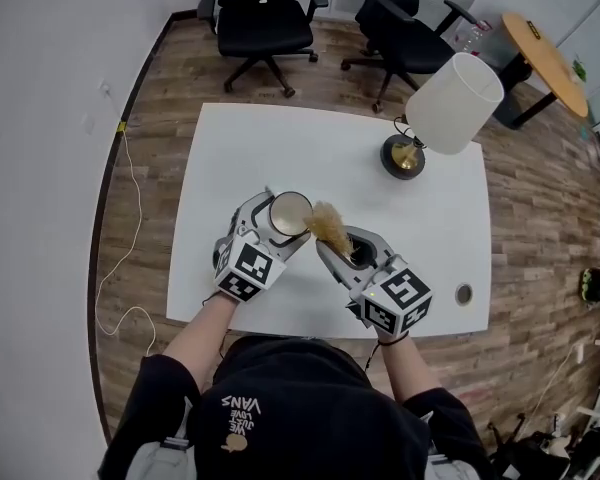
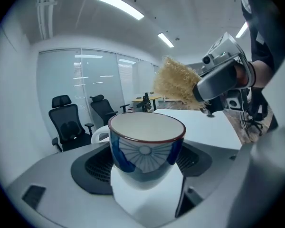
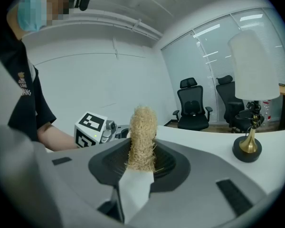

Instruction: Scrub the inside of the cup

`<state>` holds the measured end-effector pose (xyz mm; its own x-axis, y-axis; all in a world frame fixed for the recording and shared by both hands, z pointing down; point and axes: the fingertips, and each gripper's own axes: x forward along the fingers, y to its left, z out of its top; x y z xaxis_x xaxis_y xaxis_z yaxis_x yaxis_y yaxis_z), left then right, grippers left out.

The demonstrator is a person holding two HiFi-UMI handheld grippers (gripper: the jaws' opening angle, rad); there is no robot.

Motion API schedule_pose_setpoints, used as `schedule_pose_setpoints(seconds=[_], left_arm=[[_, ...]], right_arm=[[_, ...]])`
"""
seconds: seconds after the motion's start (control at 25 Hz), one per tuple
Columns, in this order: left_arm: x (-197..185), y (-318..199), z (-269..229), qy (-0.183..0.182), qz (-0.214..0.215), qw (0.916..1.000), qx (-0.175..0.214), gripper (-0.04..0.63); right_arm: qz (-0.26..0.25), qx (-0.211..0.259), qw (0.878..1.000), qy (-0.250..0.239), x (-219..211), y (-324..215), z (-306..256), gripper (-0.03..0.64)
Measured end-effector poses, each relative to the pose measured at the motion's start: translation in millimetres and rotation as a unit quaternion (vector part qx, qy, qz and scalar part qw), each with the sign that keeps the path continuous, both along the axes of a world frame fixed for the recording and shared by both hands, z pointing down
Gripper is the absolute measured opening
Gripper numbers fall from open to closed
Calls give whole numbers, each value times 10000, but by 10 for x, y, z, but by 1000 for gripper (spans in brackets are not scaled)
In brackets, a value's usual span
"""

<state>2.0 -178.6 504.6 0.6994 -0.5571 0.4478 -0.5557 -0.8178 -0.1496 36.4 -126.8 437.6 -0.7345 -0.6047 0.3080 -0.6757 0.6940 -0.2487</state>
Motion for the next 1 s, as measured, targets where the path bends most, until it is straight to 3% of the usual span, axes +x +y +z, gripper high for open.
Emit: schedule_pose_setpoints(seconds=[0.16, 0.28, 0.4, 0.72, 1.0], left_arm=[[17, -132, 165, 703, -306, 9966, -305, 393], [-17, -250, 362, 907, -560, 9930, -517, 393], [-70, -335, 534, 924, -726, 9905, -721, 393], [-18, -453, 728, 878, -660, 9919, -645, 393], [-3, -453, 883, 915, -679, 9900, -831, 394]], right_arm=[[165, -125, 9998, 14, 42, 4, 157, 114], [223, -209, 9995, 111, 61, 16, 256, 114], [264, -317, 9991, 115, 72, 30, 333, 114], [327, -543, 9978, 192, 150, 28, 471, 114], [321, -630, 9973, 201, 137, 28, 528, 114]])
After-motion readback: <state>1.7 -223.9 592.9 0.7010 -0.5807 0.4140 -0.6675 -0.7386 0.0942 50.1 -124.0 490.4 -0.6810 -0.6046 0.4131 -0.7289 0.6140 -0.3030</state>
